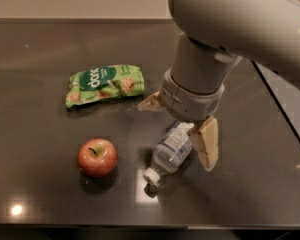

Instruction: Place blue plastic bottle upright

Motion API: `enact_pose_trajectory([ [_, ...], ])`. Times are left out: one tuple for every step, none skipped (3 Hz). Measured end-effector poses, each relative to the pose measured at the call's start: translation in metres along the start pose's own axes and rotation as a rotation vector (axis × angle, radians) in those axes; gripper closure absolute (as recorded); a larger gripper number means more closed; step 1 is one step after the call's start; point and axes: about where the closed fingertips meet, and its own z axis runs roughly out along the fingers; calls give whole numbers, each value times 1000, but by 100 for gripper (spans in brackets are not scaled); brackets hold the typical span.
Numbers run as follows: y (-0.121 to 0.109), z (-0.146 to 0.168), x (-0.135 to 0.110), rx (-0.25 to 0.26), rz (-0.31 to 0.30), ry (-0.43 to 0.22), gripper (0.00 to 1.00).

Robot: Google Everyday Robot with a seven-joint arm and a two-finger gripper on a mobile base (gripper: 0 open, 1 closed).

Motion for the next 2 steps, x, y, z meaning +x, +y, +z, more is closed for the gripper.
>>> enact_pose_trajectory([
  [4,10,-3,-2,-55,-9,0],
  [5,18,-1,-10,-92,4,0],
])
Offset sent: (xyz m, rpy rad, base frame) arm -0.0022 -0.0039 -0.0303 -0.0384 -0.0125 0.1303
